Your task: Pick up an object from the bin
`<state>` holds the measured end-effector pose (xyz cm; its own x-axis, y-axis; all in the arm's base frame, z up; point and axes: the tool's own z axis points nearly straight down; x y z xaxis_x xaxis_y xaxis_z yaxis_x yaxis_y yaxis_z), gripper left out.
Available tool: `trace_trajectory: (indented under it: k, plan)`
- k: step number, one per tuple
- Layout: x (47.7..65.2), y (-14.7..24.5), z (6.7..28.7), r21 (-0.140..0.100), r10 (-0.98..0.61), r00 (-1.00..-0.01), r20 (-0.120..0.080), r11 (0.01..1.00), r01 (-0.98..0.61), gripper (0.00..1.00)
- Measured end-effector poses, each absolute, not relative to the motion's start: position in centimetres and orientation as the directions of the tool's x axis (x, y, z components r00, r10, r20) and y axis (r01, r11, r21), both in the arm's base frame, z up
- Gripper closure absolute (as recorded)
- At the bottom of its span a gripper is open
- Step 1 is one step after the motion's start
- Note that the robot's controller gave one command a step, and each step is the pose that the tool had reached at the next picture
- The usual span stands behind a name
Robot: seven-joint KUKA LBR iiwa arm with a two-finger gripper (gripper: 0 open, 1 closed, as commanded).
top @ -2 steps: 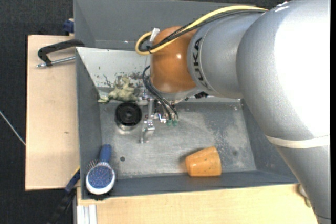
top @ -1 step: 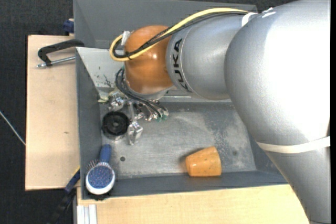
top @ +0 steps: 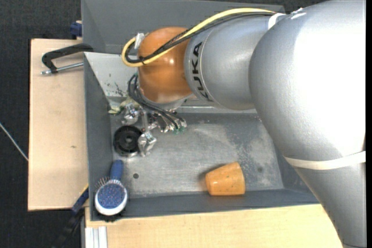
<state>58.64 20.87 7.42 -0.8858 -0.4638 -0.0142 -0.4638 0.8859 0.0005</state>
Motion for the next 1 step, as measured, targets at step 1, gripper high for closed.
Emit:
trace_trajectory:
  k: [1]
  plan:
    - [57.97, 20.32, 23.12, -0.004, -0.635, -0.773, -0.015, 0.773, -0.635, 1.00]
